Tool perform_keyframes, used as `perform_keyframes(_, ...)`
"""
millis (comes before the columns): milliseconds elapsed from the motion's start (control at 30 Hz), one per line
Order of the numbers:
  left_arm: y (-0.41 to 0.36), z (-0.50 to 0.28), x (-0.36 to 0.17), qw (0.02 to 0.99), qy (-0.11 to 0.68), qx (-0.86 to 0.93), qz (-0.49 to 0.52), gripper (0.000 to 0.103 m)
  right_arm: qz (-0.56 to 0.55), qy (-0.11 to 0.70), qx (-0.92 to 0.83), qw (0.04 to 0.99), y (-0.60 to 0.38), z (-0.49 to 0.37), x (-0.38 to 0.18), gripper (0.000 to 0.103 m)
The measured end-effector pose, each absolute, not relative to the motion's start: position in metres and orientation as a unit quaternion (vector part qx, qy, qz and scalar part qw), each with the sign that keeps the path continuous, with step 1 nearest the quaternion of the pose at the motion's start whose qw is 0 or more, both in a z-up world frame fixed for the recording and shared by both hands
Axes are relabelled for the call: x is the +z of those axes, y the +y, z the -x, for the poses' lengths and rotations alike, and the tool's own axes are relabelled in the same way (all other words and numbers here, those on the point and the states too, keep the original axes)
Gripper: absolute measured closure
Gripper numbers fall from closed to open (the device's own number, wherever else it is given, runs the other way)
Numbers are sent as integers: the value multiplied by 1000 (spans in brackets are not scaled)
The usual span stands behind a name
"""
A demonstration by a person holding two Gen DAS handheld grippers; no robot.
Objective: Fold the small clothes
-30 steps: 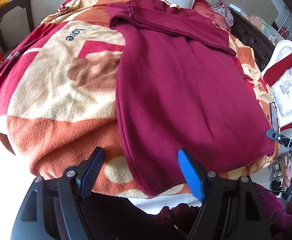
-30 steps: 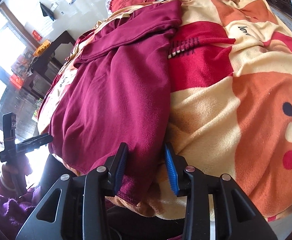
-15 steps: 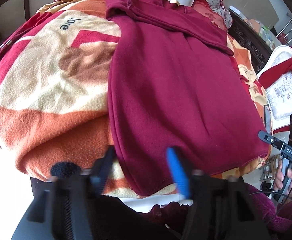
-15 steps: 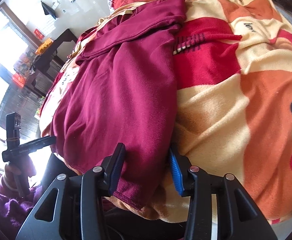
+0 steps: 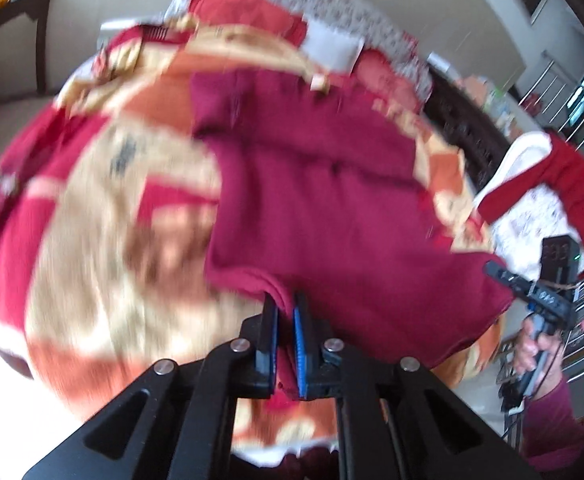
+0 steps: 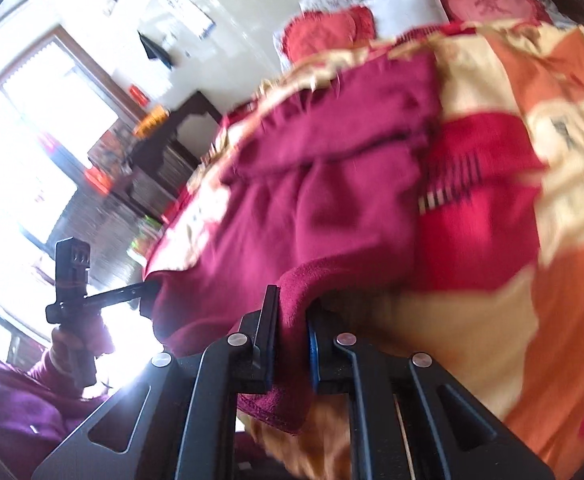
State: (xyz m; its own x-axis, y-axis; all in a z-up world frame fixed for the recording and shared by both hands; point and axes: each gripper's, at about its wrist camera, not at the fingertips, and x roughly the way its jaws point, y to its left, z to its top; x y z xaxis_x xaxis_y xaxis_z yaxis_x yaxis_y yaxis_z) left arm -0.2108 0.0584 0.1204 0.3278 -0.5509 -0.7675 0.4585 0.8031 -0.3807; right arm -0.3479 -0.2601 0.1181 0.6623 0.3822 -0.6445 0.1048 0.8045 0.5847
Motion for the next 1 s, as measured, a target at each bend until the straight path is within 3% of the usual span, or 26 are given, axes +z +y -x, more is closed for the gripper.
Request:
perform_keyframes(300, 1, 85, 162, 861, 408, -298, 50, 96, -279, 356, 20, 892, -308, 242, 153, 103)
perform_keyframes(467, -33, 8, 142, 875, 410, -251, 50, 96, -287, 358, -22, 888, -338, 179, 147, 103)
perform_keyframes(667, -50, -58, 106, 866, 442, -226, 63, 95, -293, 391, -57, 871, -369, 106, 102, 103)
perform_keyframes(767, -49, -67, 106, 851, 455, -251, 75, 75, -299, 402, -56, 864, -380, 97, 88, 103)
perform_keyframes(833, -45, -62, 118, 851, 442, -271, 78, 43, -318, 383, -48, 866, -385, 111, 90, 94)
perform_keyframes(867, -42, -58, 125, 861, 427, -268, 74, 34, -319, 373, -53, 870, -388, 117, 93, 85)
perform_keyframes(900, -38, -53, 134, 874, 405, -259, 71, 23, -319, 356, -62, 876, -391, 127, 99, 83)
perform_keyframes(1000, -29, -41, 149, 883, 378, -269, 70, 21, -320, 328, -77, 885, -397, 151, 113, 83)
